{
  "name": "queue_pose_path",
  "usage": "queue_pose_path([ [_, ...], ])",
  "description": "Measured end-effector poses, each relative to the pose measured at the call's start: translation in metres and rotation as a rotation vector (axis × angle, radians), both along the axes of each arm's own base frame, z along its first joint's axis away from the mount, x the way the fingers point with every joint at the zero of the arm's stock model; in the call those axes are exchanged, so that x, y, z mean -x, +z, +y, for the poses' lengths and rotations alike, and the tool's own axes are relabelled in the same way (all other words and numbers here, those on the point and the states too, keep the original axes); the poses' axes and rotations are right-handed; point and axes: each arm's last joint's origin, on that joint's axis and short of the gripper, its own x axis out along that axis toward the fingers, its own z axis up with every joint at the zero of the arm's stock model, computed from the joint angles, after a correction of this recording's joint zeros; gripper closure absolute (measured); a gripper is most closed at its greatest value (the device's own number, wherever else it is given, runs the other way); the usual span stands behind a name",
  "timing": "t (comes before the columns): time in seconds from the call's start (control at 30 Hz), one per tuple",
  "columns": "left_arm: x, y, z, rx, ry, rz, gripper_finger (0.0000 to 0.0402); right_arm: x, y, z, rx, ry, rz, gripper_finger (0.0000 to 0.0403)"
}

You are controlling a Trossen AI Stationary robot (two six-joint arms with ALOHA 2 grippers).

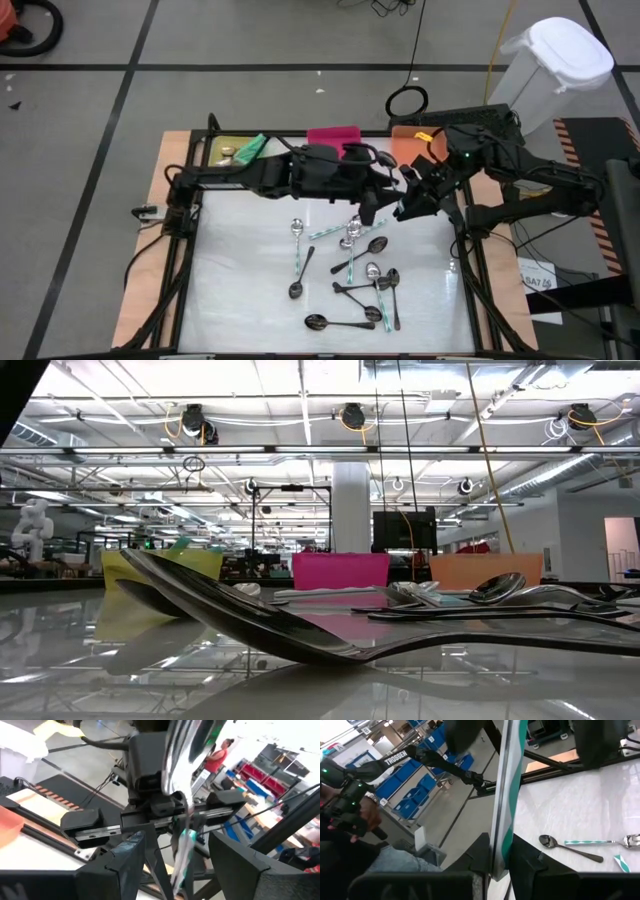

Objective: Sort silverware by color (type)
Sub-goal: Put the white patterned spoon into the pink bin

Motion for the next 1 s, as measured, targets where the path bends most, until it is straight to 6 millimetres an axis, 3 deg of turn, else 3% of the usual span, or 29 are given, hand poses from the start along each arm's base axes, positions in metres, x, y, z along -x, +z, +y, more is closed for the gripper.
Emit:
queue_pose_path([
  [0.13,-0.0023,-0.0019,-0.0002,-0.035,-0.003,-0.003,0.0200,-0.0020,-0.0012,-0.0007,0.011,-0.018,0.004,0.0363],
  [0.47,-0.0008,-0.0046,-0.0006,-0.075,-0.029,0.035,0.0294,-0.0023,-0.0012,-0.0009,0.017,-0.021,0.001,0.0363],
  [0.67,-0.0006,-0.0054,-0.0010,-0.098,-0.045,0.042,0.0377,-0.0023,-0.0012,-0.0009,0.016,-0.023,0.002,0.0361],
  [1.0,-0.0004,-0.0078,0.0009,-0.062,-0.030,0.068,0.0378,-0.0026,-0.0012,-0.0036,0.029,-0.165,0.025,0.0280],
])
